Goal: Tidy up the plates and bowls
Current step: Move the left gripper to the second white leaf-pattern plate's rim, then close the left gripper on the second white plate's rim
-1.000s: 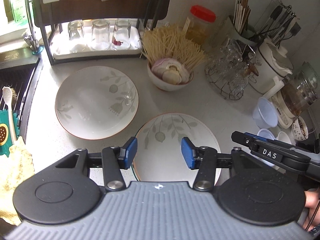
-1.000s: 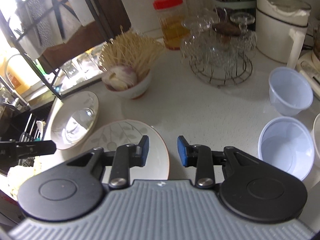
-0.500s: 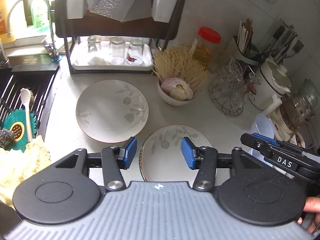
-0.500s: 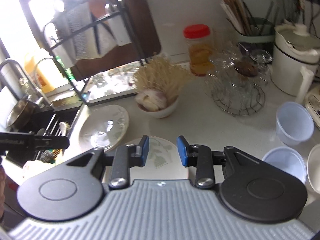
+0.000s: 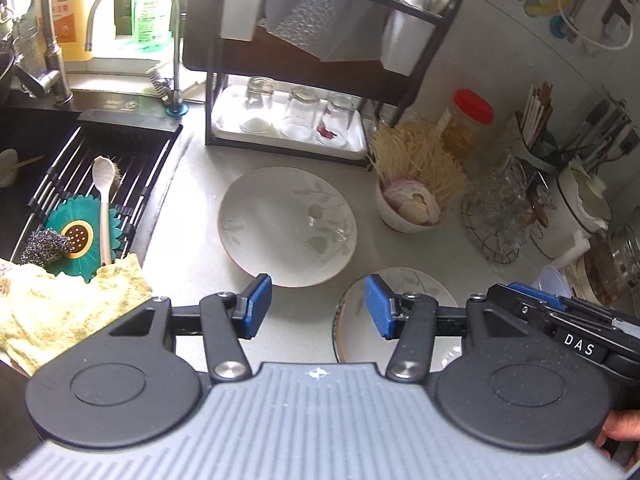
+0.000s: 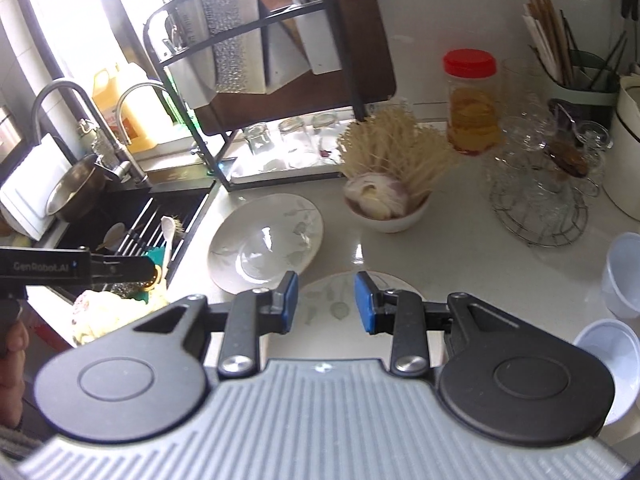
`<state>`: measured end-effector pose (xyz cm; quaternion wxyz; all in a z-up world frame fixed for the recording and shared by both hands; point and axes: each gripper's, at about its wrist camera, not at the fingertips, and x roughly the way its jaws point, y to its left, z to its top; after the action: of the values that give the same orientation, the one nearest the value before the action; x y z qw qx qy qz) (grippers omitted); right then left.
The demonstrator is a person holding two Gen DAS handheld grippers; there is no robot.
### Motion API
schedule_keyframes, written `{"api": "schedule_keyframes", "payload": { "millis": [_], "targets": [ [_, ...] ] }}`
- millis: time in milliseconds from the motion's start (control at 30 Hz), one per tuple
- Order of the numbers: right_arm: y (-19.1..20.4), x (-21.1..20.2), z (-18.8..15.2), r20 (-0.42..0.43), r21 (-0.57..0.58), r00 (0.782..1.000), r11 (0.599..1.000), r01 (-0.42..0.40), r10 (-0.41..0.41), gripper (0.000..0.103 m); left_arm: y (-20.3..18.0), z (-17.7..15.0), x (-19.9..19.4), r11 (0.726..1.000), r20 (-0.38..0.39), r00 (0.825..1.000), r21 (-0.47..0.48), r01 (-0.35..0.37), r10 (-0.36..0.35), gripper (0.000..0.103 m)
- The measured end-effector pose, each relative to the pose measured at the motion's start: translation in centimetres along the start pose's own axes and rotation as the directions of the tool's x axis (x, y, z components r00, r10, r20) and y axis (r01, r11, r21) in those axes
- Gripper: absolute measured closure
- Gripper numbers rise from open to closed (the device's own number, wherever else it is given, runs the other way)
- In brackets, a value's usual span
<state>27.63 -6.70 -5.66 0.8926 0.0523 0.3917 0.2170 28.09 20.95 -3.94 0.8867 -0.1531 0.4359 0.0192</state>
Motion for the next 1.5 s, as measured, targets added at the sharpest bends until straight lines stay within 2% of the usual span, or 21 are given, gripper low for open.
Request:
{"api": "schedule_keyframes", "payload": {
  "millis": [433, 800, 1200, 1300, 1500],
  "targets": [
    [2.2, 2.4, 1.7, 0.021, 0.043, 0.998, 0.997, 0.061, -0.062, 0.068, 4.7, 1.9, 1.6, 0.998, -0.001, 0.999, -0.032, 0.049, -0.049, 0.043],
    [1.1, 5.8, 3.7, 0.008, 0.114, 0.995, 0.989, 0.099, -0.101, 0.068, 8.1, 3.7, 6.3, 0.995, -0.032, 0.997, -0.078, 0.068, -0.071, 0.041],
    [0.9, 10.8, 4.2, -0.073, 0.175, 0.995, 0.981, 0.086, -0.074, 0.068, 11.0, 5.2, 12.0, 0.992, -0.122, 0.988, -0.100, 0.078, -0.090, 0.040],
    [0.8, 12.1, 4.2, -0.077, 0.205, 0.993, 0.973, 0.101, -0.087, 0.027, 11.6, 5.7, 13.6, 0.991, -0.143, 0.985, -0.105, 0.081, -0.096, 0.040],
    [0.4, 14.6, 4.2, -0.125, 0.248, 0.988, 0.962, 0.117, -0.088, 0.026, 12.7, 6.7, 16.4, 0.993, -0.185, 0.978, -0.088, 0.081, -0.096, 0.040]
  ]
}}
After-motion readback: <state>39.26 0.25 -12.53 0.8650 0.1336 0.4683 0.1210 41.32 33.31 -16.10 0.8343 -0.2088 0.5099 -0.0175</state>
